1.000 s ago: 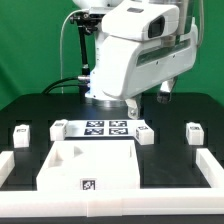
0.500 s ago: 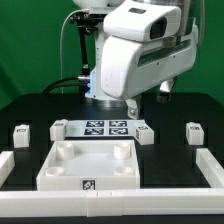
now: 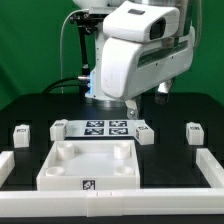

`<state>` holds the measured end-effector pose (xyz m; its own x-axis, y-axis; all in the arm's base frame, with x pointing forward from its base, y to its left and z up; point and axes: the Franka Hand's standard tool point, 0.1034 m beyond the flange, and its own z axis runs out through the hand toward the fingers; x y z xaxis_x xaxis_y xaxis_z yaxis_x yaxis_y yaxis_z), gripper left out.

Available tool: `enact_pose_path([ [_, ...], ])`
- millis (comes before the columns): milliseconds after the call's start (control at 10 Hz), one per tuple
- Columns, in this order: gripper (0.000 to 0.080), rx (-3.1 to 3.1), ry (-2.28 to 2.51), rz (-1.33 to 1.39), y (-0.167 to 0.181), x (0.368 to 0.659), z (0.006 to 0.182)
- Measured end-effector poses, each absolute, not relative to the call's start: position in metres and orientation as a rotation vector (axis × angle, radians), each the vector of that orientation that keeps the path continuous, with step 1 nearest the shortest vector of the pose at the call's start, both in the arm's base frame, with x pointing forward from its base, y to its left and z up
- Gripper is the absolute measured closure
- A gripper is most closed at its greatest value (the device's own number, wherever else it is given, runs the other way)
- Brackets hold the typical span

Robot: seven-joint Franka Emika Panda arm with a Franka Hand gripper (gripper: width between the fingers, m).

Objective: Assemble one leg

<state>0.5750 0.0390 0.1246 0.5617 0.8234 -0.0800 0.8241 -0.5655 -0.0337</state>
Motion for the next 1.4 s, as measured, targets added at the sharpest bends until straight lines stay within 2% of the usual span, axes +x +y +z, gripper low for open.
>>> enact_pose_path([
  [200, 0.0150, 2.655, 1.627, -0.020, 0.012, 0.533, 0.110],
  [400, 0.0150, 2.587, 1.721, 0.003, -0.009, 0.519, 0.103],
  [900, 0.0150, 2.560, 1.761, 0.014, -0.009, 0.519, 0.101],
  [1200, 0.0150, 2.239, 2.132, 0.078, -0.047, 0.479, 0.068],
  [1400, 0.0150, 2.122, 2.235, 0.089, -0.050, 0.467, 0.041],
])
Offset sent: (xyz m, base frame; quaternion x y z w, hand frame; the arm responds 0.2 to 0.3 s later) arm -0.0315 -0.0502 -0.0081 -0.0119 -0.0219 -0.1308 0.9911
